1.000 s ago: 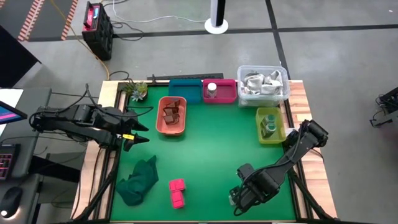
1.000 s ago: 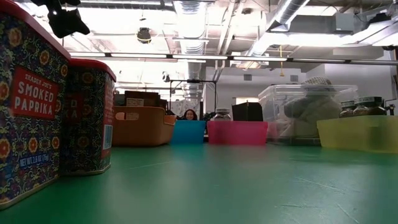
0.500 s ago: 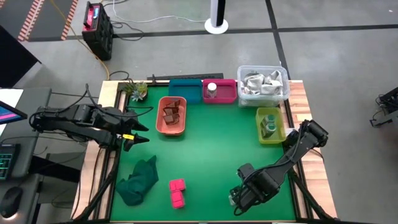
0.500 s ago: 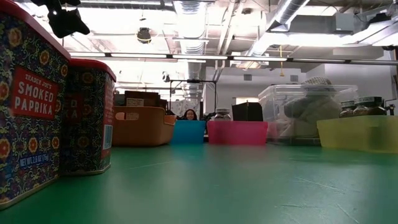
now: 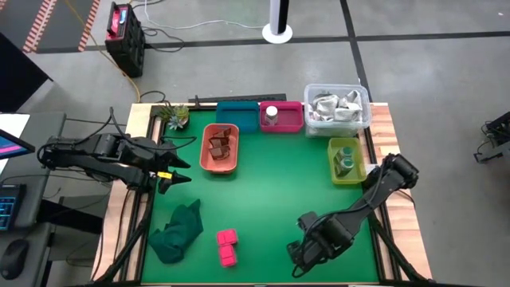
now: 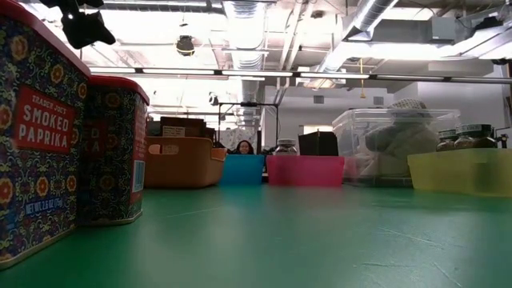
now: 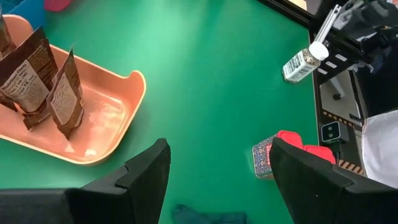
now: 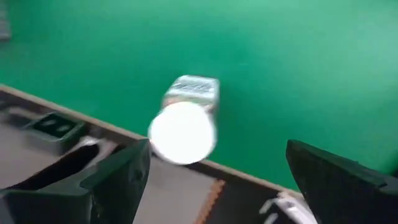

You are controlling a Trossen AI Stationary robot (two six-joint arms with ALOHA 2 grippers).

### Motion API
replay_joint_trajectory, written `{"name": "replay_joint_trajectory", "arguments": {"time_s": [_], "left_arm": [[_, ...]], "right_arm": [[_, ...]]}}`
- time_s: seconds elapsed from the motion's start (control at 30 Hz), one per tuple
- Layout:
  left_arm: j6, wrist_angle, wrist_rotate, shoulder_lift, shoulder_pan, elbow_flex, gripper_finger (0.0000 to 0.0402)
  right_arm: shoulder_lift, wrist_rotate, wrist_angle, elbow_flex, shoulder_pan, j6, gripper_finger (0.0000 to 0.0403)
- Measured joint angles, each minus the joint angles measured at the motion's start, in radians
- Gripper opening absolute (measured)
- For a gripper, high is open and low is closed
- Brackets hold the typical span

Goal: Sort spices by type
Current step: Put the white spice bottle into the red bin

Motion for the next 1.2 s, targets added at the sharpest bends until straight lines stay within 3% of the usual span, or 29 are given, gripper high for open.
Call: {"name": "replay_joint_trajectory", "arguments": {"time_s": [0.43,0.8,0.97,1.2], "left_arm": [[0.004,-0.001,0.000,0.000,0.000,0.000,0.0263],[0.022,0.003,-0.006,0.003,0.001,0.000,0.0263],[-0.001,0.017,-0.088,0.041,0.001,0.000,0.0263],[0.064,0.057,-0.096,0.079,0.000,-0.001,0.0263]], "right_arm": [[0.103,-0.029,0.126,0.000,-0.002,-0.055,0.0400],[0.181,-0.020,0.112,-0.006,0.005,-0.071,0.0395],[0.227,-0.050,0.175,-0.005,0.000,-0.129,0.0369],[0.277,-0.069,0.190,-0.005,-0.031,-0.176,0.0305]]}}
